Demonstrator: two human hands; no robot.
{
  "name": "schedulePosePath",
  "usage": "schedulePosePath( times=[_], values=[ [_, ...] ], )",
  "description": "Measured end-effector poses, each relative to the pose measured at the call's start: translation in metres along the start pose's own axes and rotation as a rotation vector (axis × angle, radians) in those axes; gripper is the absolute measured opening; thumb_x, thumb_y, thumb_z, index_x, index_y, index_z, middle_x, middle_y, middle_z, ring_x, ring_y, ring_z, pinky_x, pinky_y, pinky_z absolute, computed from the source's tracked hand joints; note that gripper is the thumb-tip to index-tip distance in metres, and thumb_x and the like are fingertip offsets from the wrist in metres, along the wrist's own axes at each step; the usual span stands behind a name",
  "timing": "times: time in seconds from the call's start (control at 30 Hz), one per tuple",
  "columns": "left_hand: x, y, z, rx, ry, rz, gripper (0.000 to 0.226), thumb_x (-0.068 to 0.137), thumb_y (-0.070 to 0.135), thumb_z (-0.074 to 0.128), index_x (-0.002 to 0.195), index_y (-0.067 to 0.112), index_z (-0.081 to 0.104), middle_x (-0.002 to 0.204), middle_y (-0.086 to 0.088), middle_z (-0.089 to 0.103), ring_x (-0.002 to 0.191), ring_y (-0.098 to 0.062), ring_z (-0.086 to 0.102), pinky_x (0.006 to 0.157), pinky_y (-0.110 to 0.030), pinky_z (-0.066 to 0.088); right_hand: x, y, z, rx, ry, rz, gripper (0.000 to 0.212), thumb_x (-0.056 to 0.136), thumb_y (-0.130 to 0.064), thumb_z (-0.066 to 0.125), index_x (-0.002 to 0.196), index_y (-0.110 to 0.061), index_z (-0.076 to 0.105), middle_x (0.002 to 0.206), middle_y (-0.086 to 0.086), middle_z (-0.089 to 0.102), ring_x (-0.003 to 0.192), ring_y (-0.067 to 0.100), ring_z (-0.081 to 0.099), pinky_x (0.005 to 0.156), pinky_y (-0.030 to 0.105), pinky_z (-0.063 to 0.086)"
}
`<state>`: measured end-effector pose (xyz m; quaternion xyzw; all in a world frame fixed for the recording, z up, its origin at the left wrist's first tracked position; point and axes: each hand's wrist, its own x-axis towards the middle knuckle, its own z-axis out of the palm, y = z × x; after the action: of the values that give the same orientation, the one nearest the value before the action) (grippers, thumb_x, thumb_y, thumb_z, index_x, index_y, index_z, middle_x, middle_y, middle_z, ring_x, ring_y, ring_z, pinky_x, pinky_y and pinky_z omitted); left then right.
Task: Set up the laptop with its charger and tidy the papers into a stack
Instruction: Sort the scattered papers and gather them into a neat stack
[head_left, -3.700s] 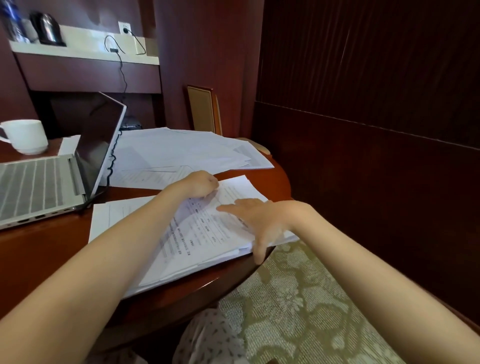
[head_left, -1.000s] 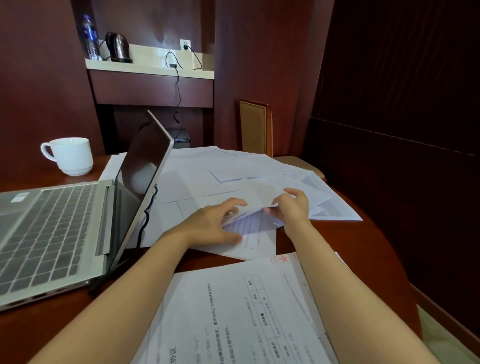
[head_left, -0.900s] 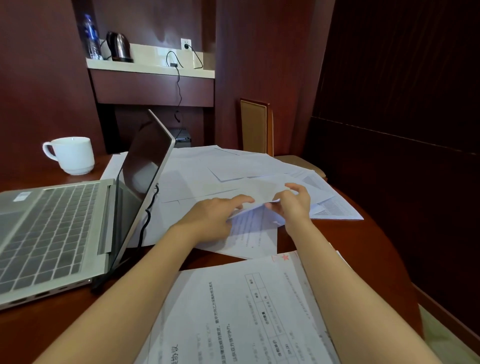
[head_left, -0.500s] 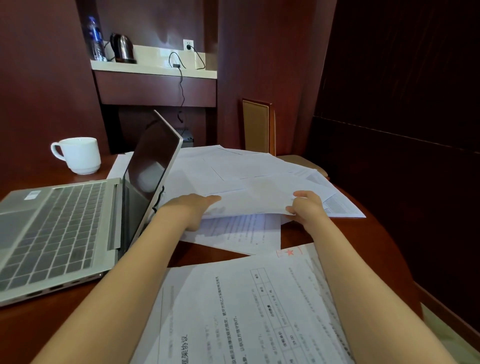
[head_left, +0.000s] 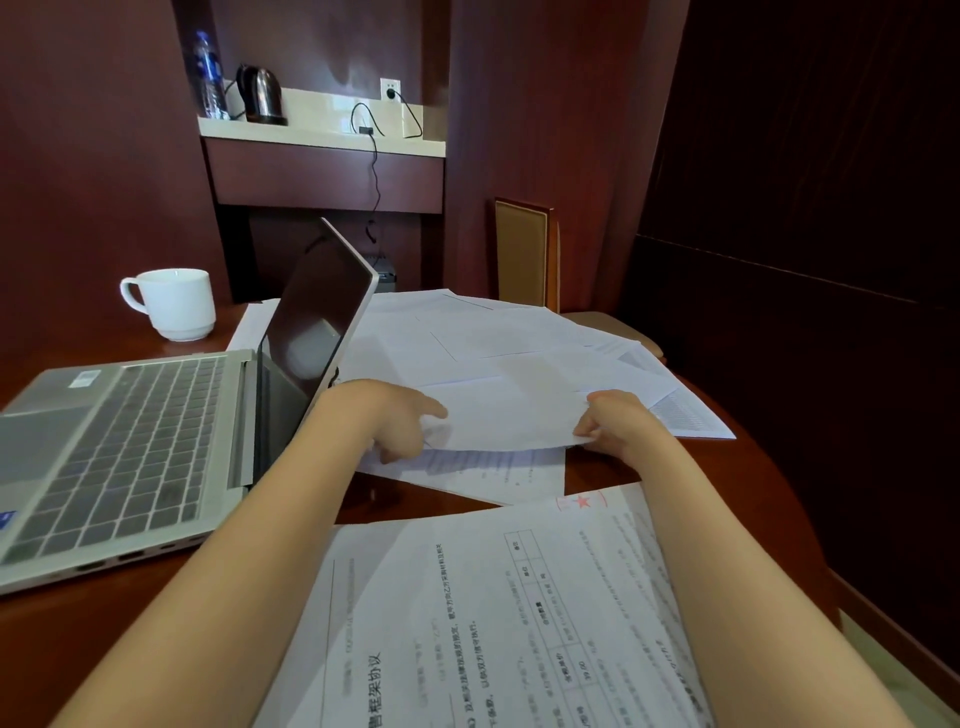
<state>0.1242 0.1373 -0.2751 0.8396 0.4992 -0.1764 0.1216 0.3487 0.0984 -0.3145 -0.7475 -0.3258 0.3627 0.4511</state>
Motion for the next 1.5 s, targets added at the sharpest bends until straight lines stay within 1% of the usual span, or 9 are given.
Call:
schedulePosePath(
  times=[0.23,0.43,0.63,0.7,0.83,0.9,1.13,1.27,1.5],
  values=[
    [0.013,0.008,0.008,-0.245,0.111,0.109,0.081,0.082,0.006,0.060,0.145,0.038,0.021,0.142,-0.002,0.040,0.124,-0.023,0.045,0.098,-0.033,0.044,0.005,0.000,0.010,0.024,0.207,-0.087,0.012,0.086,-0.006,0.055,0.080,-0.005,0.065,0.080,0.009,0.058,0.075,0.023,0.052,0.064,0.031,0.048],
    [0.022,0.018,0.014,0.134,0.656,-0.124,0.041,0.088,0.032,0.058,0.128,0.031,0.050,0.130,-0.008,0.033,0.124,-0.029,0.031,0.102,-0.042,0.029,-0.009,-0.007,0.003,0.295,-0.104,-0.029,0.019,0.084,0.003,0.058,0.096,-0.009,0.068,0.083,0.003,0.066,0.071,0.013,0.059,0.059,0.018,0.043],
    [0.024,0.035,0.016,0.176,0.659,-0.007,0.037,0.094,0.014,0.044,0.130,0.022,0.046,0.128,-0.007,0.050,0.114,-0.027,0.052,0.079,-0.031,0.038,-0.018,-0.010,-0.001,0.369,-0.354,-0.150,0.026,0.089,-0.004,0.048,0.100,-0.017,0.068,0.097,-0.004,0.071,0.085,0.010,0.065,0.074,0.021,0.044],
    [0.025,0.034,0.016,0.180,0.621,-0.059,0.031,0.094,0.007,0.041,0.121,0.016,0.052,0.119,-0.009,0.056,0.108,-0.028,0.056,0.072,-0.030,0.037,-0.017,-0.010,0.000,0.321,-0.248,-0.163,0.030,0.086,0.001,0.047,0.100,-0.016,0.069,0.104,-0.001,0.069,0.087,0.013,0.065,0.076,0.024,0.047],
    [0.023,0.024,0.015,0.135,0.576,-0.102,0.029,0.090,0.007,0.044,0.116,0.014,0.056,0.115,-0.008,0.058,0.104,-0.028,0.056,0.073,-0.030,0.040,0.001,0.006,0.000,-0.134,0.373,-0.127,0.046,0.083,-0.009,0.059,0.128,-0.013,0.051,0.132,0.013,0.048,0.118,0.029,0.046,0.092,0.035,0.045],
    [0.025,0.024,0.020,0.124,0.570,-0.069,0.037,0.090,0.007,0.045,0.123,0.020,0.055,0.120,-0.006,0.057,0.108,-0.027,0.056,0.077,-0.029,0.042,0.003,0.010,-0.001,0.013,0.428,-0.013,0.059,0.084,-0.018,0.062,0.137,-0.008,0.037,0.139,0.017,0.036,0.125,0.032,0.038,0.089,0.036,0.041],
    [0.033,0.024,0.034,0.079,0.612,-0.077,0.026,0.089,0.005,0.042,0.110,0.013,0.056,0.112,-0.009,0.060,0.102,-0.028,0.057,0.071,-0.027,0.037,0.009,0.007,-0.011,0.537,0.449,0.095,0.055,0.086,-0.006,0.061,0.134,-0.005,0.033,0.118,0.016,0.047,0.098,0.026,0.051,0.085,0.031,0.050],
    [0.034,0.022,0.037,0.030,0.659,-0.074,0.025,0.091,0.006,0.039,0.106,0.013,0.057,0.108,-0.010,0.061,0.100,-0.029,0.057,0.069,-0.026,0.036,0.013,0.011,-0.009,0.522,0.391,0.117,0.035,0.085,-0.011,0.063,0.114,-0.005,0.046,0.075,0.007,0.048,0.065,0.017,0.053,0.060,0.021,0.048],
    [0.036,0.020,0.041,-0.041,0.698,-0.068,0.022,0.092,0.008,0.039,0.103,0.013,0.057,0.106,-0.010,0.061,0.097,-0.030,0.056,0.069,-0.027,0.034,0.018,0.015,-0.009,0.296,0.308,0.125,0.009,0.088,-0.010,0.057,0.088,-0.002,0.052,0.064,0.010,0.059,0.044,0.012,0.045,0.034,0.016,0.037]
  ],
)
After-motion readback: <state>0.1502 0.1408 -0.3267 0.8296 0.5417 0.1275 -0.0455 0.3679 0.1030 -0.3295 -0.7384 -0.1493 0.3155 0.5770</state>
